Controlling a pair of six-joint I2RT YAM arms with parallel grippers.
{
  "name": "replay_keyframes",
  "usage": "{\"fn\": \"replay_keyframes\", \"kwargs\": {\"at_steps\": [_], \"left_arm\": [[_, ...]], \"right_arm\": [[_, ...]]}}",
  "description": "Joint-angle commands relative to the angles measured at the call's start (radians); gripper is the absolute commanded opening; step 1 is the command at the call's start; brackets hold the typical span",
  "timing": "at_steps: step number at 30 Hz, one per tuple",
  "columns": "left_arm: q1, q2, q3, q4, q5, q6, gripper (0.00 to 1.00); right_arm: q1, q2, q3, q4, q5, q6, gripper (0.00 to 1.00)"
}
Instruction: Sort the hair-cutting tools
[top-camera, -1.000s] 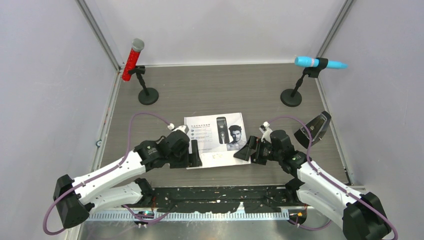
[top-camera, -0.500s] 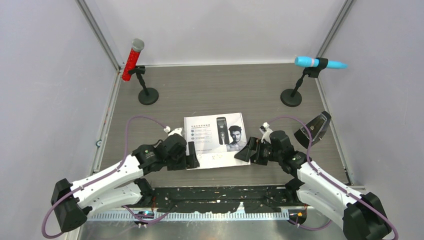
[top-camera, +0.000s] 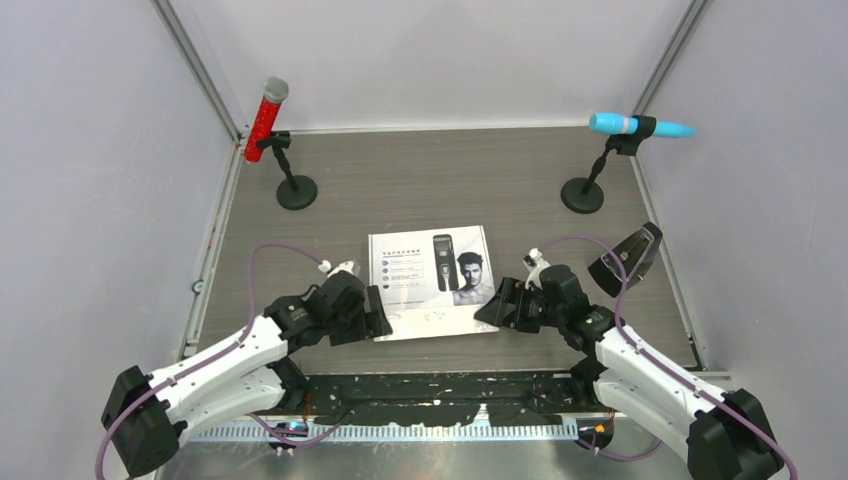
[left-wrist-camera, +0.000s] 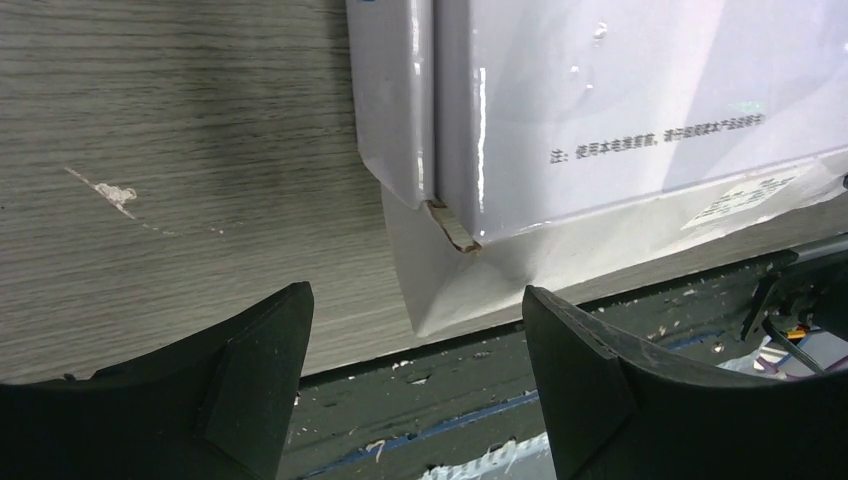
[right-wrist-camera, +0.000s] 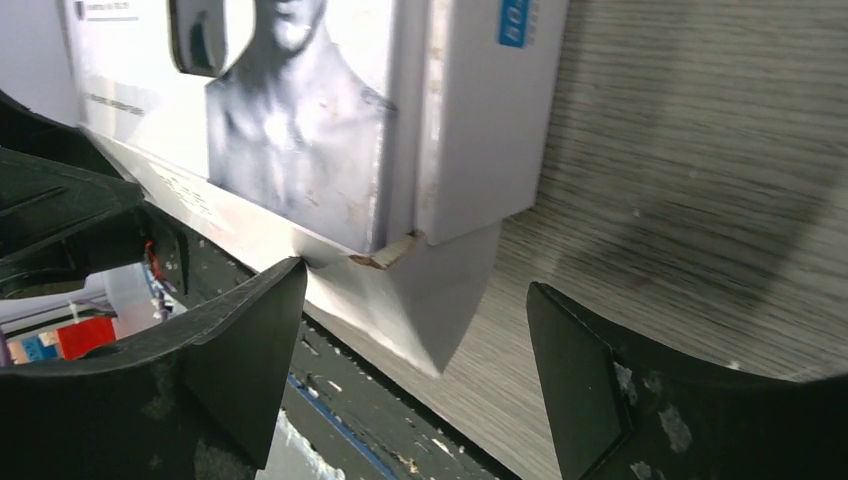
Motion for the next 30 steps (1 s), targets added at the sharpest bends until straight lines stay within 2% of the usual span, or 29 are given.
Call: {"fn": "replay_keyframes", "kwargs": {"at_steps": [1,15,20,23,30], "left_arm": [[0.029,0.009,-0.046,0.092,0.029,-0.026,0.79],[0.123,0.006,-0.184,0.198,0.039,-0.105,0.73],[0.149,-0.001,-0.194,0.197,0.004,-0.122,0.65],[0.164,0.003,-0.204,0.203,-0.018,-0.13,0.58],[0.191,0.045,-0.205,0.239,-0.038,-0.129,0.54]], "right_arm": [[0.003,-0.011,-0.034,-0.014,0.076,-0.013,0.83],[0.003,0.052,-0.065,0.015,0.165,0.003,0.7],[0.003,0.106,-0.061,0.049,0.189,0.006,0.59],[0.003,0.13,-0.057,0.061,0.192,0.007,0.56],[-0.003,0.197,-0.054,0.093,0.195,0.013,0.48]]}}
